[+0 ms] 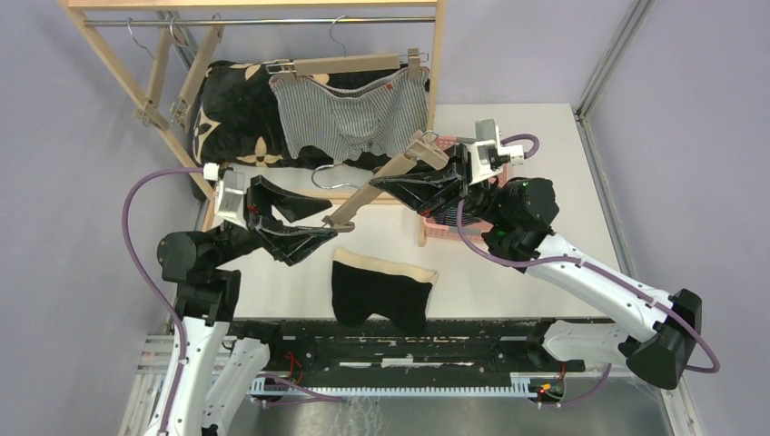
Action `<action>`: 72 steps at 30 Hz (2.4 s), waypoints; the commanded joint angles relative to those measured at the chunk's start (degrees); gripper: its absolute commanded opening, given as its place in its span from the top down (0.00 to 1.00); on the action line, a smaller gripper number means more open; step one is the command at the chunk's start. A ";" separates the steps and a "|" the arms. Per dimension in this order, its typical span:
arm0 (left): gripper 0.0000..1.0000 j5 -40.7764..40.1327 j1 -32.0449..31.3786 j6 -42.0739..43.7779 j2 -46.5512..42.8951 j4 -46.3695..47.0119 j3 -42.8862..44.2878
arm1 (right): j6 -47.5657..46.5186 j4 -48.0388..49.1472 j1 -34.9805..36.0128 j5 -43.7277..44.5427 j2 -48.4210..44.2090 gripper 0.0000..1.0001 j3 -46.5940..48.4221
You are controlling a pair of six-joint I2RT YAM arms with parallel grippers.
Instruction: Remove the underwear clipped to the hanger
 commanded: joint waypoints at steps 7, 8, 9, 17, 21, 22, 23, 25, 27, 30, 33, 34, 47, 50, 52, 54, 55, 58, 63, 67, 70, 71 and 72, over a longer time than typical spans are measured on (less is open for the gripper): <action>0.43 1.70 -0.23 0.30 4.65 0.48 4.98 | 0.96 3.04 0.16 -1.43 1.72 0.99 2.06; 0.42 1.75 -0.26 0.37 4.95 0.48 5.03 | 1.23 3.25 0.16 -1.62 2.13 0.99 2.43; 0.41 1.67 -0.26 0.62 5.12 0.43 5.01 | 1.62 3.57 0.16 -1.89 2.56 0.99 2.79; 0.39 1.96 -0.38 3.13 6.63 -1.85 4.77 | 2.21 4.39 0.16 -2.84 3.82 0.99 4.64; 0.41 2.99 -0.62 3.54 6.70 -2.23 4.40 | 0.95 3.55 0.16 -2.17 4.13 0.99 5.64; 0.42 2.98 -0.64 4.04 6.59 -2.99 4.33 | 0.64 3.51 0.16 -2.11 4.21 0.99 5.82; 0.43 2.86 -0.65 4.47 6.57 -3.62 4.28 | 0.61 3.51 0.16 -2.00 4.37 0.99 6.22; 0.44 2.55 -0.78 4.69 6.64 -3.78 3.99 | 1.16 3.90 0.16 -2.01 5.01 0.99 6.85; 0.48 2.10 -0.91 4.79 6.73 -3.41 3.64 | 2.31 5.23 0.16 -2.26 5.86 0.99 7.13; 0.57 1.61 -1.19 4.33 6.72 -1.68 3.13 | 3.17 5.87 0.16 -2.74 6.85 0.99 7.44; 0.79 0.95 -1.29 4.14 6.88 -1.21 3.28 | 3.12 5.39 0.16 -2.50 7.01 0.99 7.30; 0.88 0.65 -1.31 4.19 6.89 -1.13 3.33 | 2.95 4.84 0.12 -2.44 6.97 0.99 7.16; 0.97 -15.22 -1.27 16.45 11.13 -24.57 22.72 | -5.70 -10.77 0.17 4.57 4.51 0.45 6.76; 0.97 -20.21 -1.29 20.99 11.80 -32.86 30.14 | -9.19 -14.59 0.16 7.98 2.77 0.03 5.76; 0.97 -23.36 -1.29 23.35 12.36 -37.86 34.23 | -11.45 -17.07 0.16 9.97 1.55 0.00 5.10; 0.97 -27.19 -1.32 26.21 13.44 -45.59 38.23 | -13.59 -20.11 0.16 12.29 0.23 0.00 4.50; 0.97 -29.80 -1.33 27.51 14.00 -48.73 39.89 | -14.93 -22.40 0.21 13.70 -0.42 0.00 4.24; 0.97 -38.01 -1.36 30.28 14.74 -57.50 42.60 | -17.50 -26.04 0.15 17.87 -2.96 0.00 2.62; 0.97 -54.93 -1.31 34.41 14.27 -73.93 48.62 | -20.75 -34.95 0.17 25.37 -6.28 0.00 0.82; 0.97 -65.33 -1.28 34.46 13.21 -84.44 52.86 | -21.16 -46.44 0.24 28.24 -5.87 0.00 1.68; 0.97 -69.10 -1.29 32.95 11.03 -86.90 52.65 | -20.13 -47.51 0.25 29.09 -6.69 0.00 -2.56; 0.97 -70.23 -1.27 32.40 10.57 -87.60 52.44 | -19.54 -48.01 0.25 28.64 -6.69 0.00 -3.72; 0.97 -71.93 -1.31 32.02 10.26 -88.31 52.19 | -19.05 -48.56 0.23 28.05 -6.57 0.00 -4.71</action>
